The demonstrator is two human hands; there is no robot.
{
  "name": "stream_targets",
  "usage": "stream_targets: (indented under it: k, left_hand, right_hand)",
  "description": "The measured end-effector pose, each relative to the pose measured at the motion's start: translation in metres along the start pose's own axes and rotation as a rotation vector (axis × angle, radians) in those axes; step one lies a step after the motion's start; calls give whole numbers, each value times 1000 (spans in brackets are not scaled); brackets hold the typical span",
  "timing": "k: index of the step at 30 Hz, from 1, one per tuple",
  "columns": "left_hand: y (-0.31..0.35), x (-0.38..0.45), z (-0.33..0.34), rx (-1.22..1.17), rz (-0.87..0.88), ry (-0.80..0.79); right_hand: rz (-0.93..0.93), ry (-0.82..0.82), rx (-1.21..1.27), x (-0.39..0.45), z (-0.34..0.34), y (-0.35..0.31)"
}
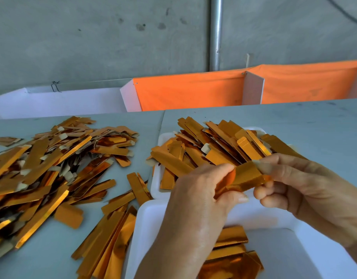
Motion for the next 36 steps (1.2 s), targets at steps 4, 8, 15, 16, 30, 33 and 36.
stream_targets:
  k: [4, 8, 15, 16, 30, 33, 36]
  left_hand:
    - [-4, -1, -3, -57, -102, -32]
    - [-2, 0, -6, 84, -92, 43]
    - [19, -2, 10, 355, 178, 86]
    - [20, -2, 12, 354, 193, 96]
    - [9, -4, 6, 115, 4, 134]
    - [6, -4, 7, 125, 28, 157]
    - [5, -4, 9, 183, 88, 152]
  right_hand:
    - [-74, -13, -148, 0, -1, -5]
    - [-106, 11, -269, 1, -3, -3]
    - [-94, 39, 14, 2, -5, 3]
    - [-94, 27, 45, 2, -4, 2]
    - [-279, 68, -199, -1, 1, -6]
    - [-286, 65, -283, -1, 5, -6]
    - [-243, 39, -305, -1, 8, -4]
Point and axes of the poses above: each hand's wrist, its own x-axis towards the middle knuckle, its own z-axis out of the palm, y = z × x, the point moved 5 cm from there along x, towards the middle knuckle, and after that the axes turned 2 degrees about -x, right-handed, at the moved point
